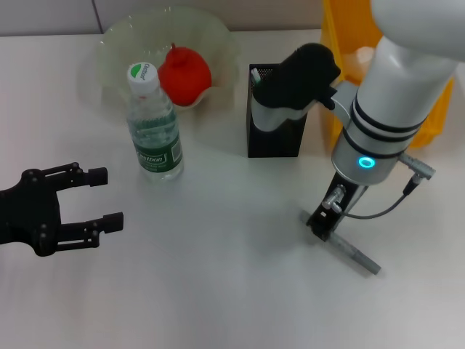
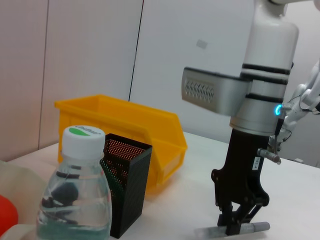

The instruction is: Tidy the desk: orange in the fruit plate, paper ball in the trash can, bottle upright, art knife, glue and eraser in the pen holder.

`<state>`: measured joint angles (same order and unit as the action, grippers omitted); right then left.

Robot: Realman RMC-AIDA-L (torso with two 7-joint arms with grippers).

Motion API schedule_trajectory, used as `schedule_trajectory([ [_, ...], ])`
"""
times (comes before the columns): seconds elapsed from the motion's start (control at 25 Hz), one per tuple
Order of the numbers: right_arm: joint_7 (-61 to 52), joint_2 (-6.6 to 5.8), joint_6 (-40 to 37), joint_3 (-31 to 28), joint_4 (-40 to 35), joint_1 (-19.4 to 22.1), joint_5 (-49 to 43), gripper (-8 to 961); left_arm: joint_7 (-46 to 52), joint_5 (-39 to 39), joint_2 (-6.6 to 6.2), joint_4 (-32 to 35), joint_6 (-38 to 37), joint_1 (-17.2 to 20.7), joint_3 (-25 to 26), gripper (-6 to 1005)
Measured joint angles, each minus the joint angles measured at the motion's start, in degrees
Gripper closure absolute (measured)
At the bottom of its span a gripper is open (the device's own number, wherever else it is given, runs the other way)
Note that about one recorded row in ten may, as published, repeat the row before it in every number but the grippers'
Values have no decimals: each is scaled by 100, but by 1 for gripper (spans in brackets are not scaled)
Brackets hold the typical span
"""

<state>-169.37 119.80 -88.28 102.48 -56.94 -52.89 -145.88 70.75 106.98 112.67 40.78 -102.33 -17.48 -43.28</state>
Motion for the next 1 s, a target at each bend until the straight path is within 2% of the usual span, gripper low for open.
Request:
schedule_trajectory([
  [0.12, 4, -31, -218, -262, -700, 226, -71, 816, -4, -3, 0, 0, 2, 0, 3, 200],
  [0.32, 79, -52, -495, -1026, -2614, 799, -631, 819, -32, -3, 0, -10, 17, -1, 4, 200],
  [0.4, 124, -50, -226, -1197, -3203, 1024, -951, 819, -81, -4, 14, -49, 21, -1, 52, 200],
  [0.48, 229, -40, 245, -1256, -3455, 1174, -1079, 819, -82, -5, 18, -50, 24, -1, 56, 200],
  [0.6, 380, -27, 1037, -1170, -3399, 1285, -1076, 820, -81, -10, 34, -53, 30, -2, 59, 200],
  [0.84, 432, -21, 2659, -827, -2784, 1325, -1013, 821, -57, -11, 62, -54, 33, -1, 135, 200],
  [1.0, 450, -35, 3179, -668, -2442, 1295, -817, 821, -42, -12, 69, -54, 30, -1, 198, 200],
])
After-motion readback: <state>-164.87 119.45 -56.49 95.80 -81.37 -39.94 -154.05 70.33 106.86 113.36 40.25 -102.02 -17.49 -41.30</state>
